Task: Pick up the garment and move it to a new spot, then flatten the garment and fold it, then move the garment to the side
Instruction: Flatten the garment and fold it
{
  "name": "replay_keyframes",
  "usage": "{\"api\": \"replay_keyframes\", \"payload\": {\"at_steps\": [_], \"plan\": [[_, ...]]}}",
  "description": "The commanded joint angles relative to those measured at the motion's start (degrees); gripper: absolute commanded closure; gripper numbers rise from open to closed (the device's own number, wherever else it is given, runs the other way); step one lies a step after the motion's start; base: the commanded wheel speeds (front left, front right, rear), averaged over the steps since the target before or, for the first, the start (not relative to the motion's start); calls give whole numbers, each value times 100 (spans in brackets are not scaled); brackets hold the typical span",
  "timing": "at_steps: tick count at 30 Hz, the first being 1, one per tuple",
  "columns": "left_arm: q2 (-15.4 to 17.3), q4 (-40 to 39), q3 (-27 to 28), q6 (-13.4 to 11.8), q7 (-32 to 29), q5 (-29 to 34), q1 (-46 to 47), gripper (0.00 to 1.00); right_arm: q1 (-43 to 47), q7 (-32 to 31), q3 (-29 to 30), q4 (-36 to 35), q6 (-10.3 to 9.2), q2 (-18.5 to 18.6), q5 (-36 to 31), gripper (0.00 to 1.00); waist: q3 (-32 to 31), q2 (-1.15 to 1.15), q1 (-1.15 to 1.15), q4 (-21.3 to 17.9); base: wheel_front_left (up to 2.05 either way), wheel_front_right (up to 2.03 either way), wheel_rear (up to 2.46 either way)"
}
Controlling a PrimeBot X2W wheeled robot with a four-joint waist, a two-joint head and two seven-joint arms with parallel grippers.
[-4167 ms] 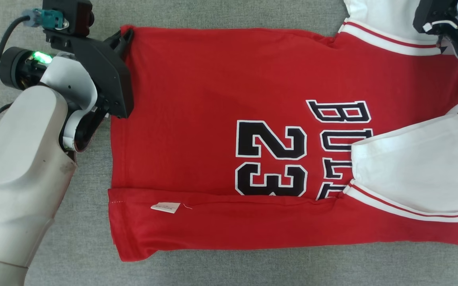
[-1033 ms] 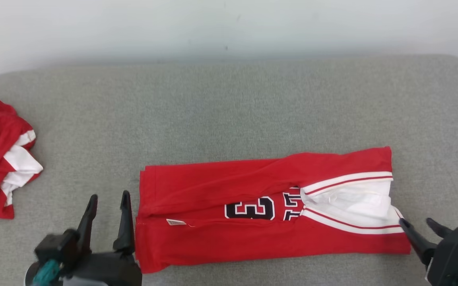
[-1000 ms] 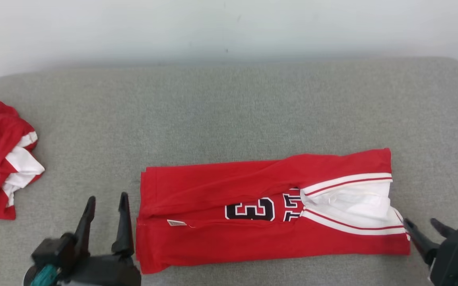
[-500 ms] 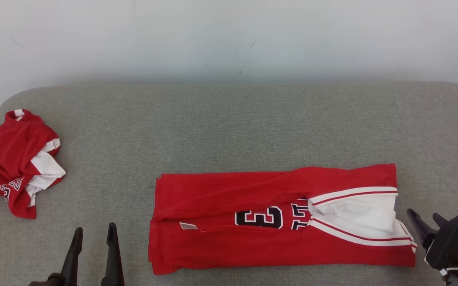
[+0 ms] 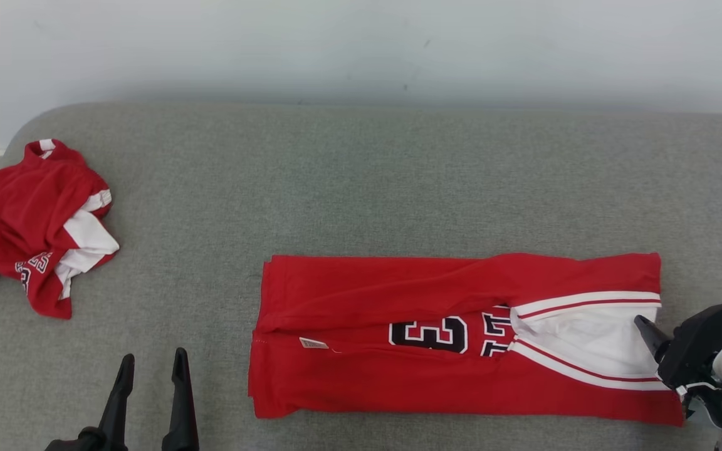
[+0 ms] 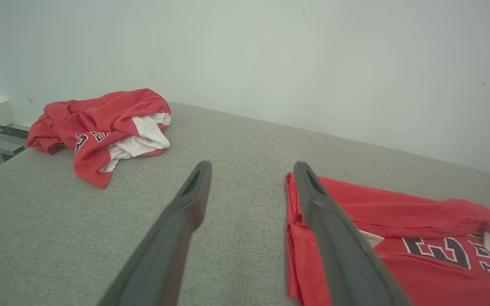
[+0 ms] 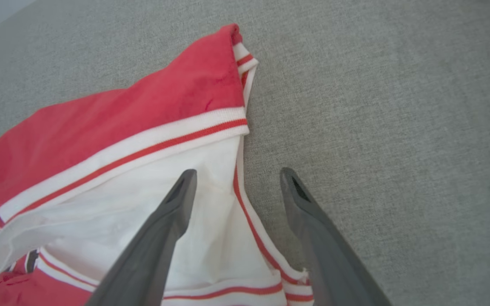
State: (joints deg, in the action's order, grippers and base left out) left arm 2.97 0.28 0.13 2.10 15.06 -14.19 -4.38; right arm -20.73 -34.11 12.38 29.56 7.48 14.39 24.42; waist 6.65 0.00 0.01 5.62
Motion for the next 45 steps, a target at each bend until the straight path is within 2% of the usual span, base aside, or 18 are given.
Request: {"api": "replay_keyframes", "payload": {"at_steps": [1,6,13,14,15,17,22,28,31,36,42,45], "plan": [[-9,0,-16,19,13,-42,56,0,-67,67,3,120,2,-12,-61,0,85,0,-1,82,0,0,0],[-8,-70,-62,-5,13,-100,75,0,-258,177,-32,673,2,-71,-275,0,186,0,-1,157,0,0,0],[-8,-122,-91,-81,13,-135,78,0,-260,-75,-624,1234,29,-364,-402,0,272,0,-1,155,0,0,0],[-9,-128,-99,-95,13,-137,88,0,-262,-79,-698,1262,30,-384,-374,63,279,0,-1,151,0,0,0],[-9,-131,-104,-101,13,-142,99,0,-277,-37,-755,1271,31,-383,-352,100,284,0,-1,146,0,0,0],[-8,-135,-112,-120,13,-144,111,0,-283,-29,-878,1319,30,-342,-345,100,282,0,-1,131,0,0,0],[-8,-135,-128,-172,13,-129,123,0,-431,252,-759,1310,-11,6,-437,100,269,0,-1,60,0,0,0],[-8,-135,-138,-228,13,-154,99,0,-590,688,-281,1189,-12,472,-707,100,201,0,-1,-46,0,0,0],[-8,-146,-136,-252,13,-173,86,0,-587,759,-90,1175,-8,565,-834,100,175,0,-1,-82,0,0,0],[-7,-176,-133,-300,13,-222,43,0,-488,841,571,1061,-7,844,-1238,100,101,0,-1,-165,0,0,0],[-8,-175,-113,-321,13,-237,23,0,-396,819,934,723,-5,753,-1604,100,27,0,-1,-241,0,0,0],[-7,-159,-111,-328,13,-225,7,0,-414,714,743,401,-5,479,-1307,100,-21,0,-1,-272,0,0,0]]}}
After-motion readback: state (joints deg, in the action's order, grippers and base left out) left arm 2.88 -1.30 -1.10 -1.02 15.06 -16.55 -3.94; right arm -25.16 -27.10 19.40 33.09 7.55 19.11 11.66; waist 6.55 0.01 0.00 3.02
